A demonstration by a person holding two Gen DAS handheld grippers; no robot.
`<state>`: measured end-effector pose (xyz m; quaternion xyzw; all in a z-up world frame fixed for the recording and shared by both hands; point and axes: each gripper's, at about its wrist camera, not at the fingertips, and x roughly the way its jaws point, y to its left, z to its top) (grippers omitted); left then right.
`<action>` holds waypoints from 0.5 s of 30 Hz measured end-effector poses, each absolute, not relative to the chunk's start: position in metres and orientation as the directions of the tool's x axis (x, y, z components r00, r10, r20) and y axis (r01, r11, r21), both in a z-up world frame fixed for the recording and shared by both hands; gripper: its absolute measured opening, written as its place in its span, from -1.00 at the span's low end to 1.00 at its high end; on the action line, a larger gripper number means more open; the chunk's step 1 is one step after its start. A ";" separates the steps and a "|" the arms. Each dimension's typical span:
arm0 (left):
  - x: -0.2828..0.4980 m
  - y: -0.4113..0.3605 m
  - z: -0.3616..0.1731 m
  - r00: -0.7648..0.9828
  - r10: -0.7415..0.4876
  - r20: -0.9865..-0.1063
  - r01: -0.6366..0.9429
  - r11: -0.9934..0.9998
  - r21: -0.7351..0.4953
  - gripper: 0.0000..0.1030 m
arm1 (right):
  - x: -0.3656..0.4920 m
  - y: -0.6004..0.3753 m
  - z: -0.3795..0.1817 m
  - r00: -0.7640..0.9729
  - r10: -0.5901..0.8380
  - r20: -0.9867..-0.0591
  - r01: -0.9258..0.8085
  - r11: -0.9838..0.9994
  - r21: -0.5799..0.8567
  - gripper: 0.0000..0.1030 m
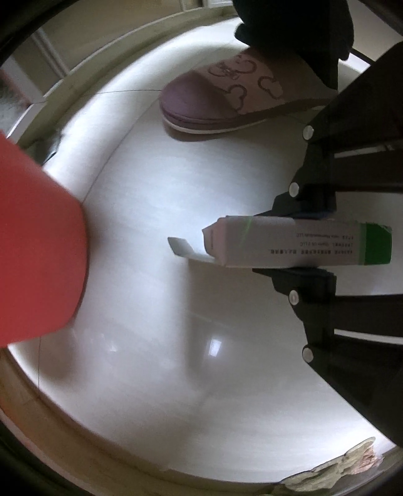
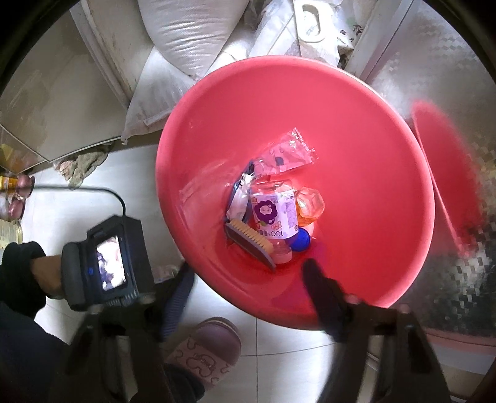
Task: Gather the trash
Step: 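Lift the medicine box with the left tool and drop it into the red bin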
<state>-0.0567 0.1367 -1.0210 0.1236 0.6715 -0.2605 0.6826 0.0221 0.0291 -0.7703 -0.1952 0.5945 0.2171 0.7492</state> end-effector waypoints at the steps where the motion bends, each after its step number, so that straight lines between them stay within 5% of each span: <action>1: -0.053 0.140 -1.017 -0.033 -0.192 -0.981 0.515 0.838 -0.181 -0.59 | 0.022 0.030 -0.772 0.199 0.082 -0.976 -0.558 0.829 -0.044 0.00; 15: 0.004 0.189 -0.845 0.227 -0.203 -0.953 0.473 0.878 -0.074 -0.59 | 0.012 0.043 -0.771 0.202 0.103 -0.974 -0.652 0.756 -0.055 -0.54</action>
